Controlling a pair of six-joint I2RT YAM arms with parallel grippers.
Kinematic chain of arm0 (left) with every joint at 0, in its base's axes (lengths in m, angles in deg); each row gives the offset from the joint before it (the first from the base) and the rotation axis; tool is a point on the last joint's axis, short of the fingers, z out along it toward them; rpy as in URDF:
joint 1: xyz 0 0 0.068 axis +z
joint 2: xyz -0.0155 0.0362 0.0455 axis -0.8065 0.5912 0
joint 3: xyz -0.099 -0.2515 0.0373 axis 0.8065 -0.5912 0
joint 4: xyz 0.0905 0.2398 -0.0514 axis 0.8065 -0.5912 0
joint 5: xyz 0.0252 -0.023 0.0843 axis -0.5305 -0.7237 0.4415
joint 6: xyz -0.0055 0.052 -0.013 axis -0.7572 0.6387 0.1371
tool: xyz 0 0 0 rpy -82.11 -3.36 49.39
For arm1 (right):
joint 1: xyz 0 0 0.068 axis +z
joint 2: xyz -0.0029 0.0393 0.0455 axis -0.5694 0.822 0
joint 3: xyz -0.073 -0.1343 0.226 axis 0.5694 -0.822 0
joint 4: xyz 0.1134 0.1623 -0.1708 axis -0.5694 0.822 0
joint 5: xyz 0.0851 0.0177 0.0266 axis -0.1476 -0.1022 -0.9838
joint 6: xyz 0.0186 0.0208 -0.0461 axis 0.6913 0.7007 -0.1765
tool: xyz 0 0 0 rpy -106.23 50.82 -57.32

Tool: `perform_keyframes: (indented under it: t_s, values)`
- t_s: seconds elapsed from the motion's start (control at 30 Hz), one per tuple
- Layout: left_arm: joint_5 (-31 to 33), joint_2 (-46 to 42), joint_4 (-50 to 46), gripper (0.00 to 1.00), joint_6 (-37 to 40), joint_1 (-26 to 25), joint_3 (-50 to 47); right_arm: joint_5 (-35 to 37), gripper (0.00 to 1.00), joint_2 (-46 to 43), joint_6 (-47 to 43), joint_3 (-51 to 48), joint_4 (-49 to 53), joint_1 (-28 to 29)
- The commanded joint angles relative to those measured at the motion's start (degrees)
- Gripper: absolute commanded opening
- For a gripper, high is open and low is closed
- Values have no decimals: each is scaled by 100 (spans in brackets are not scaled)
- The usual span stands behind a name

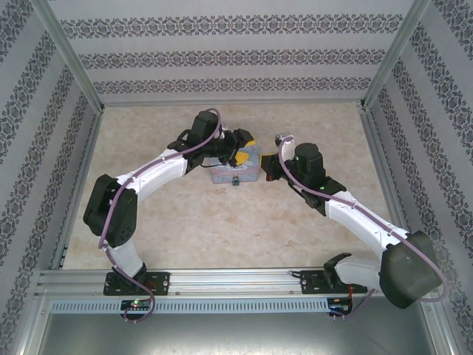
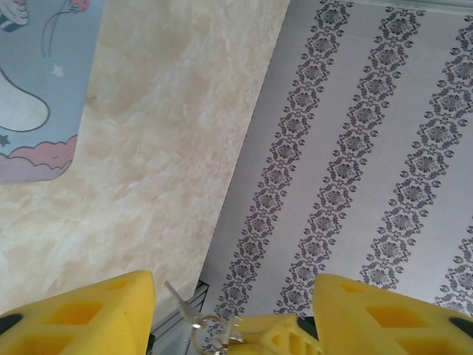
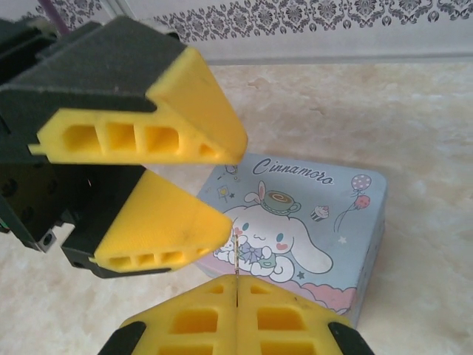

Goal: Unlock a padlock with a key

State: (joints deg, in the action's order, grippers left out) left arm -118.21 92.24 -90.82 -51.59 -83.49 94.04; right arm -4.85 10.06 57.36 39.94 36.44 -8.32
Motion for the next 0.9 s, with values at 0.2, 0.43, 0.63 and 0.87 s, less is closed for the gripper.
perform_keyframes:
  t_s: [0.2,0.43,0.63,0.87]
  values:
    - [52,225,-155,44,-211,-199,417,252,0,-81,-436,239,44,212]
    - [-1,370,-189,32,-203,-278,522,305,0,-64,-493,325,108,261]
    - [8,415,-198,18,-192,-288,501,314,0,-41,-502,360,135,270]
    - [8,461,-211,4,-171,-287,483,353,0,-28,-493,368,140,270]
